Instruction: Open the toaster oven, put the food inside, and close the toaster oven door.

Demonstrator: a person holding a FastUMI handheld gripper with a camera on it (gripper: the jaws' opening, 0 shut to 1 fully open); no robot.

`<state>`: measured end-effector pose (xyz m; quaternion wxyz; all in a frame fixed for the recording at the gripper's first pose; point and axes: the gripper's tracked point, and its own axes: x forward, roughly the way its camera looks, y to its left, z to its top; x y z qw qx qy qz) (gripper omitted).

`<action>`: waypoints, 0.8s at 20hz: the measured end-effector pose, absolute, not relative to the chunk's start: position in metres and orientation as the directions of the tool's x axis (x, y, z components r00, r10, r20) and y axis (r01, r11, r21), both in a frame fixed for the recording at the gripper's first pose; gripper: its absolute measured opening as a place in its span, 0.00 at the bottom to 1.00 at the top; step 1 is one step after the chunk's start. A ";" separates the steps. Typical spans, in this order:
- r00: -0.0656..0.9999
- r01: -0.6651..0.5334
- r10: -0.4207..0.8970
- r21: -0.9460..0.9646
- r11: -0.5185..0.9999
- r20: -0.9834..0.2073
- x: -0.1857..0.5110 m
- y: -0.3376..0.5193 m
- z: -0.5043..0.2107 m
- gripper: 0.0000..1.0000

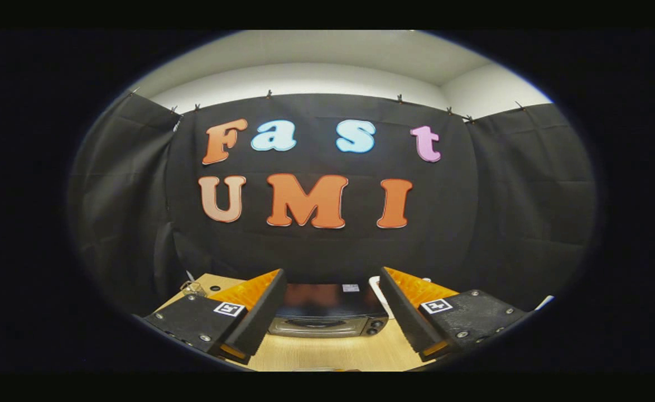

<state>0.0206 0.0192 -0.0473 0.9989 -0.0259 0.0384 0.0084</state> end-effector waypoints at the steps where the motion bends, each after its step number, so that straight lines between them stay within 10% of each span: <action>1: 0.995 -0.022 0.017 -0.055 0.998 -0.094 0.027 0.021 -0.058 0.99; 16: 0.873 -0.092 0.036 -0.092 0.992 -0.487 0.135 0.062 -0.285 0.99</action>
